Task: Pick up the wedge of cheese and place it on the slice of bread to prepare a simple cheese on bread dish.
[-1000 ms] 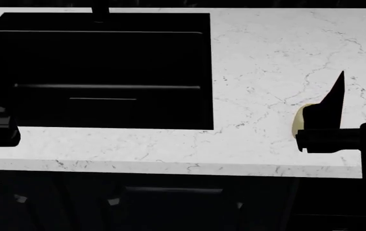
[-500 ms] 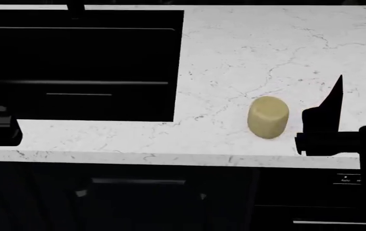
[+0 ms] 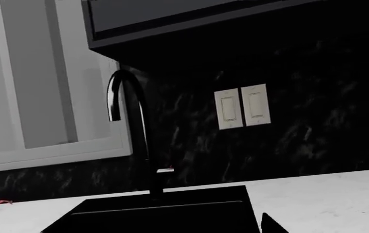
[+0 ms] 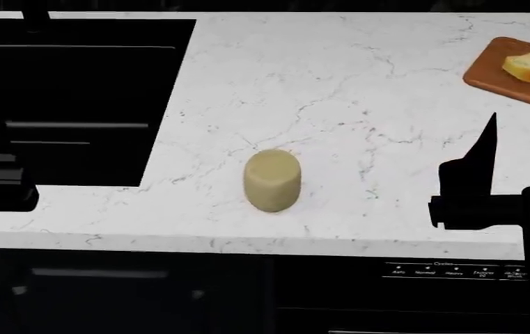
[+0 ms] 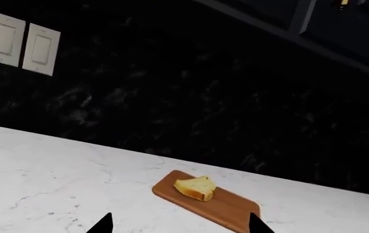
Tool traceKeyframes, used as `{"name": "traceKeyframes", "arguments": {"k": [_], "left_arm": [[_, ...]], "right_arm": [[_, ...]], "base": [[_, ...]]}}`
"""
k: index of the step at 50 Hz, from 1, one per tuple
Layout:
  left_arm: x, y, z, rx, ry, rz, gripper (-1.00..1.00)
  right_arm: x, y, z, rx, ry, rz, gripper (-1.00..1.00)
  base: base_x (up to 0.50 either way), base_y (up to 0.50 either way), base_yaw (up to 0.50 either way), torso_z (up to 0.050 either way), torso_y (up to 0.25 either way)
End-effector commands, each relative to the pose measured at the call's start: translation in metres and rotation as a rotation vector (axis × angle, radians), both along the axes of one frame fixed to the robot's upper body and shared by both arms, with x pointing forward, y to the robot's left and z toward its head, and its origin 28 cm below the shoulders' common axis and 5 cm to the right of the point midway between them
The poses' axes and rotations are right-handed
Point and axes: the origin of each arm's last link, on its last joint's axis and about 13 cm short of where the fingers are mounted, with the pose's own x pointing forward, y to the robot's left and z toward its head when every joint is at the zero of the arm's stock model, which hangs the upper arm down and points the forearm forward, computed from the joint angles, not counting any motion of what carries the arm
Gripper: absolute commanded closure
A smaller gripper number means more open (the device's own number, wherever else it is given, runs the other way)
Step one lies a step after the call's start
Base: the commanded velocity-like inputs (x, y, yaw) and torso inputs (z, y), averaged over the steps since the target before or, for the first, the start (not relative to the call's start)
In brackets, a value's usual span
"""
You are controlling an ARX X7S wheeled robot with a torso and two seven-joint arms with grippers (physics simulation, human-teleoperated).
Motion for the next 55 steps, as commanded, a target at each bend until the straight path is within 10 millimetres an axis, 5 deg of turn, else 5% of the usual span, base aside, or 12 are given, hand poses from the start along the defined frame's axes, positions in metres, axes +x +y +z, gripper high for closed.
{"name": "traceKeyframes", "arguments": {"k": [1,37,55], "left_arm": [[0.0003,-0.0013,-0.0009,-0.001,0.001,-0.006,-1.0],[0.0009,-0.0017,-0.0031,-0.008,0.001,-0.006,-1.0],[0.0007,-0.0021,-0.0048,-0.008,0.006,-0.008,-1.0]], "right_arm": [[-0.0013,0.0004,0.0,0.003,-0.002,0.009,-1.0],[-0.0034,-0.001,-0.005,0.009,0.017,-0.003,-1.0],[-0.0053,-0.0041,-0.0097,0.014,0.036,-0.023,-1.0]], "base": [[0.38,-0.44,0.0,0.0,0.0],[0.37,-0.18,0.0,0.0,0.0],[0.16,0.06,0.0,0.0,0.0]]}}
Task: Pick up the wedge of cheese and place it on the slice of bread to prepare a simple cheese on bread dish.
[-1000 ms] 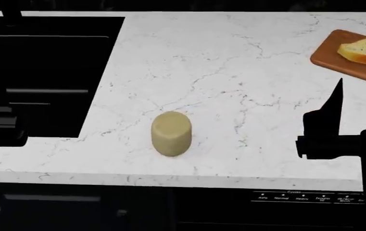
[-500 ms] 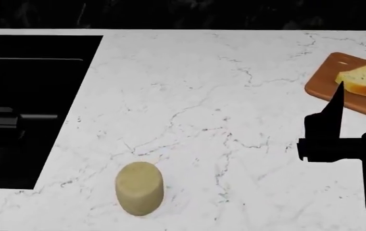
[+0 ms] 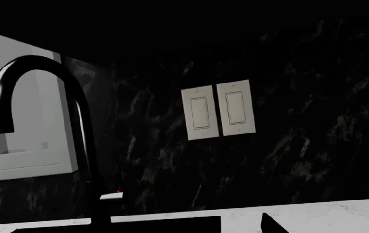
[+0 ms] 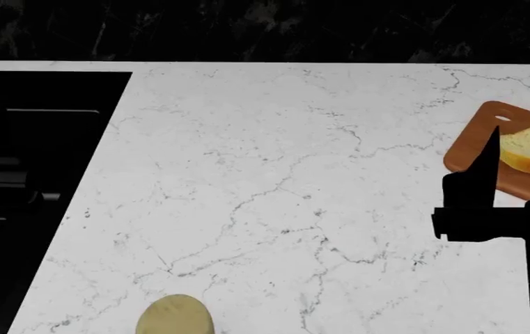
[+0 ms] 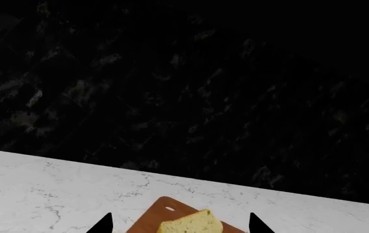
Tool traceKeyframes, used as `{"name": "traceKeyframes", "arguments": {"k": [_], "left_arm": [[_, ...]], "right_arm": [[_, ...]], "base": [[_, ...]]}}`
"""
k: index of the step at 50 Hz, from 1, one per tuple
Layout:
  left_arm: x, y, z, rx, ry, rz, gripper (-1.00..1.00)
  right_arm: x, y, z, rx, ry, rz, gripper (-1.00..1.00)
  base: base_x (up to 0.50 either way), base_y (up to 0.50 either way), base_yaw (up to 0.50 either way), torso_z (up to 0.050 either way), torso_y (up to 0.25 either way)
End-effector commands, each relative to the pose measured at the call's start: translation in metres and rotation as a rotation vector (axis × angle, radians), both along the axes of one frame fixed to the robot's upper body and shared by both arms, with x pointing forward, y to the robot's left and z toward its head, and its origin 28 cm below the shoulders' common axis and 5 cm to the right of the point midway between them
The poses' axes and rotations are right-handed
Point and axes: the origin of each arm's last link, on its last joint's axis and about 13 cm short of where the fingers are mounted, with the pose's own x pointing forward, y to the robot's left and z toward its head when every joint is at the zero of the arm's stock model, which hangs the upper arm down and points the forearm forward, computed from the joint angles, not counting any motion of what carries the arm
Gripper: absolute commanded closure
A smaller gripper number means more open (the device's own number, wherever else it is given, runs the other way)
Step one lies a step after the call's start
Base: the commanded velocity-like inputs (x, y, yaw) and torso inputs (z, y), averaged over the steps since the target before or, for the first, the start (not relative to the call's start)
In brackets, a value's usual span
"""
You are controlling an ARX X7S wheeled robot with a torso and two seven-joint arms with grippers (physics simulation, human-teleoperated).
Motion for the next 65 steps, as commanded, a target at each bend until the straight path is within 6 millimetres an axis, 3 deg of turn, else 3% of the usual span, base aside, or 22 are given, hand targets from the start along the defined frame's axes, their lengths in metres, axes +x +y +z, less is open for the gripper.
{"name": "traceKeyframes", "arguments": {"k": [1,24,45,65], "left_arm": [[0.0001,-0.0005,-0.0011,-0.001,0.003,-0.001,-1.0],[0.0009,-0.0009,-0.0005,-0.001,0.001,-0.004,-1.0],[-0.0003,-0.0013,-0.0027,-0.005,0.004,-0.006,-1.0],[0.0009,-0.0012,-0.0042,-0.008,0.006,-0.011,-1.0]], "right_arm": [[-0.0012,-0.0022,-0.0033,0.001,0.016,-0.014,-1.0],[-0.0035,-0.0041,-0.0018,0.01,0.003,-0.013,-1.0],[-0.004,-0.0034,-0.0043,-0.003,0.01,-0.006,-1.0],[-0.0039,-0.0036,-0.0047,-0.012,0.01,-0.011,-1.0]], "base": [[0.0,0.0,0.0,0.0,0.0],[0.22,0.0,0.0,0.0,0.0],[0.04,-0.22,0.0,0.0,0.0],[0.13,-0.01,0.0,0.0,0.001]]}}
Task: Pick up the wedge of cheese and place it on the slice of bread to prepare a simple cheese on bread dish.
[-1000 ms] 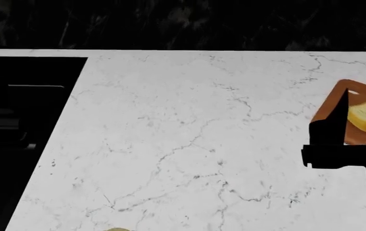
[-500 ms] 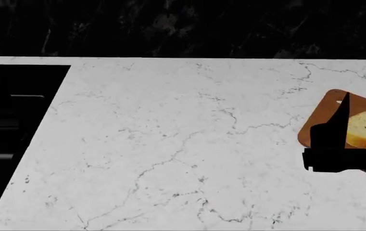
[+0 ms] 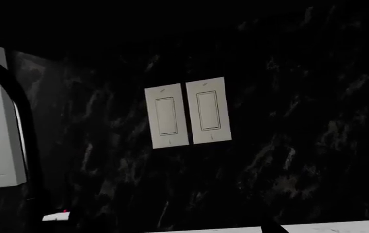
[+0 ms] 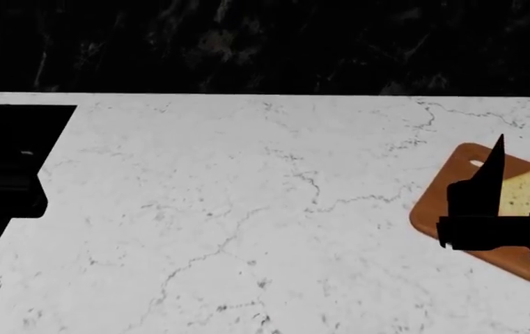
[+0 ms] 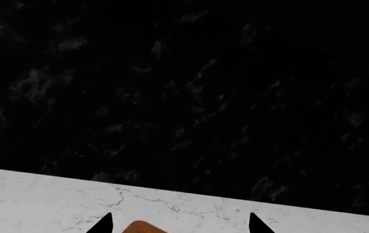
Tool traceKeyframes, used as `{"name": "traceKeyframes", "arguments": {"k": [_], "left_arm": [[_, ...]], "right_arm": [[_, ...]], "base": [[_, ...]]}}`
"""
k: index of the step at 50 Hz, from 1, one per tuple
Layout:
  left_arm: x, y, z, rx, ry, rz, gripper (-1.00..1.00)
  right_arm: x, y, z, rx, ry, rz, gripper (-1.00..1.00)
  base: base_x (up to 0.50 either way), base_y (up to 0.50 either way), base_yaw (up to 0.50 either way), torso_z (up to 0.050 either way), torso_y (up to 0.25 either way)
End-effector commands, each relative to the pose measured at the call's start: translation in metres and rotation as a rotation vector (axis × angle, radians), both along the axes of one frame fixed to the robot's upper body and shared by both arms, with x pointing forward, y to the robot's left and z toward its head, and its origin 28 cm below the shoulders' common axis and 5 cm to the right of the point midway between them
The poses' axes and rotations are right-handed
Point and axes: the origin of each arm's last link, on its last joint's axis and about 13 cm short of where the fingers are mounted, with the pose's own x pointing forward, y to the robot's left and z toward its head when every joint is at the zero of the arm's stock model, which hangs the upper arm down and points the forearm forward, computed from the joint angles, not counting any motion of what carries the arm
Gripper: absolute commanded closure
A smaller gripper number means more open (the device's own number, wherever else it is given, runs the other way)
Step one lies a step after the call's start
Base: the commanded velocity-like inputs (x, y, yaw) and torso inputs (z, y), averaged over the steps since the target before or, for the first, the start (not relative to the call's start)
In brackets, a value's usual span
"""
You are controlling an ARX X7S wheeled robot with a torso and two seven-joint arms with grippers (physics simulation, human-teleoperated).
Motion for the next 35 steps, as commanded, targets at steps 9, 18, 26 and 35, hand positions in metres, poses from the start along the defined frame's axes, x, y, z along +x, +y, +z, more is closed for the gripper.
{"name": "traceKeyframes", "arguments": {"k": [9,18,26,35], "left_arm": [[0.0,0.0,0.0,0.001,0.001,-0.002,-1.0],[0.001,-0.002,0.0,0.004,0.002,-0.007,-1.0],[0.001,-0.003,0.001,0.003,-0.002,-0.013,-1.0],[0.001,-0.002,0.002,0.006,-0.003,-0.008,-1.0]], "right_arm": [[-0.004,0.003,-0.002,-0.002,0.006,0.031,-1.0],[-0.025,0.017,0.005,0.058,0.098,0.194,-1.0],[-0.048,0.027,0.019,0.121,0.118,0.369,-1.0],[-0.061,0.04,0.02,0.107,0.197,0.518,-1.0]], "base": [[0.02,0.0,0.0,0.0,0.0],[0.0,0.0,0.0,0.0,0.0],[0.0,0.0,0.0,0.0,0.0],[0.0,0.0,0.0,0.0,0.0]]}}
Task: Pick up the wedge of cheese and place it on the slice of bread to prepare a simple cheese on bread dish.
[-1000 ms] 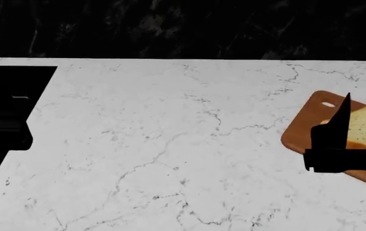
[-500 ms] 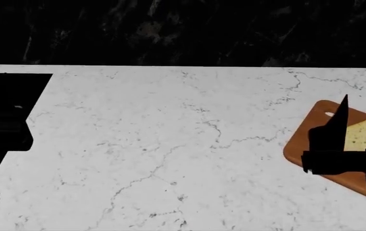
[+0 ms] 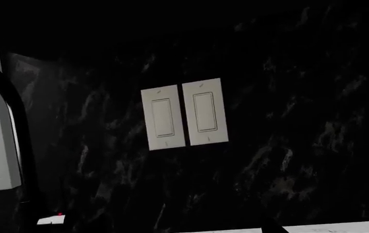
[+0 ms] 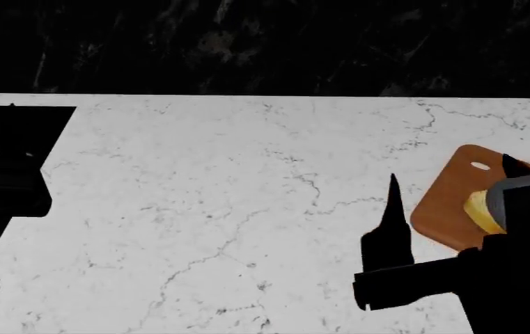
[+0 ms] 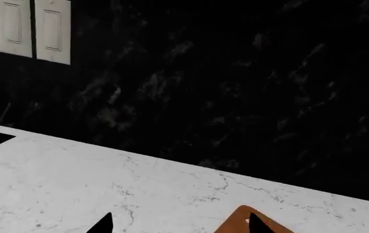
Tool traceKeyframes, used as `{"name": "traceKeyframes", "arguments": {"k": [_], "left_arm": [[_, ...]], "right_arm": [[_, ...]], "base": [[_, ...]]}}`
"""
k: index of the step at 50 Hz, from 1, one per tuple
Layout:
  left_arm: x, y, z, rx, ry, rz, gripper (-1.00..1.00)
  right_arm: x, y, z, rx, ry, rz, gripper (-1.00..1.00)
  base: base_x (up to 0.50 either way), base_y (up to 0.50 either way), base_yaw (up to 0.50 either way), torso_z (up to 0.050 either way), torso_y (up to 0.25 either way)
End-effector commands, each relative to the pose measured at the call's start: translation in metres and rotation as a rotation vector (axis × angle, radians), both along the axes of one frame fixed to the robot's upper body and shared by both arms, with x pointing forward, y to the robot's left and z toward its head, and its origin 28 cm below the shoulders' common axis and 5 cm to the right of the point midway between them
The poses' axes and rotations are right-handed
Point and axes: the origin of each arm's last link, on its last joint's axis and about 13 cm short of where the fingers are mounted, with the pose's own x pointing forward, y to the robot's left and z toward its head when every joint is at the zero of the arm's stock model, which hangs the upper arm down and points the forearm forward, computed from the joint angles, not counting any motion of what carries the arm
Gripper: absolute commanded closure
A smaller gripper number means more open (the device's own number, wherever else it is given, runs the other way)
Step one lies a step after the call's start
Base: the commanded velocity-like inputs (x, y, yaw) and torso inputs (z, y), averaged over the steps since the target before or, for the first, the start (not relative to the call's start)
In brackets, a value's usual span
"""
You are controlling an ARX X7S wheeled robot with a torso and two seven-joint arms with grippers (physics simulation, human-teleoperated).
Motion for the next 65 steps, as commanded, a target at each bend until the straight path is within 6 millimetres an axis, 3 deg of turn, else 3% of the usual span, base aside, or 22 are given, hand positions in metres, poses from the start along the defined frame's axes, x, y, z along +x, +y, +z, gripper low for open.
{"name": "traceKeyframes", "arguments": {"k": [1,12,20,31,34,50,65], "left_arm": [[0.0,0.0,0.001,0.001,-0.001,0.001,-1.0],[0.0,0.001,0.012,0.009,-0.022,0.0,-1.0],[0.001,0.001,0.009,0.005,-0.018,-0.001,-1.0],[0.002,-0.001,0.009,0.008,-0.016,-0.005,-1.0],[0.003,-0.001,0.01,0.007,-0.017,-0.007,-1.0],[0.003,-0.001,0.01,0.007,-0.017,-0.007,-1.0],[0.002,-0.002,0.009,0.005,-0.026,-0.023,-1.0]], "right_arm": [[-0.024,0.013,0.004,-0.024,0.061,0.198,-1.0],[-0.039,0.031,-0.007,-0.065,0.207,0.422,-1.0],[-0.052,0.04,-0.017,-0.085,0.32,0.6,-1.0],[-0.06,0.045,-0.021,-0.136,0.356,0.68,-1.0],[-0.052,0.045,-0.017,-0.122,0.327,0.605,-1.0],[-0.053,0.045,-0.016,-0.122,0.327,0.605,-1.0],[-0.038,0.066,-0.011,-0.191,0.403,0.836,-1.0]], "base": [[0.0,0.0,0.0,0.0,0.0],[0.0,0.0,0.0,0.0,0.0],[0.0,0.0,0.0,0.0,0.0],[0.0,0.0,0.0,0.0,0.0],[0.0,0.0,0.0,0.0,0.0],[0.0,0.0,0.0,0.0,0.0],[0.0,0.0,0.0,0.0,0.0]]}}
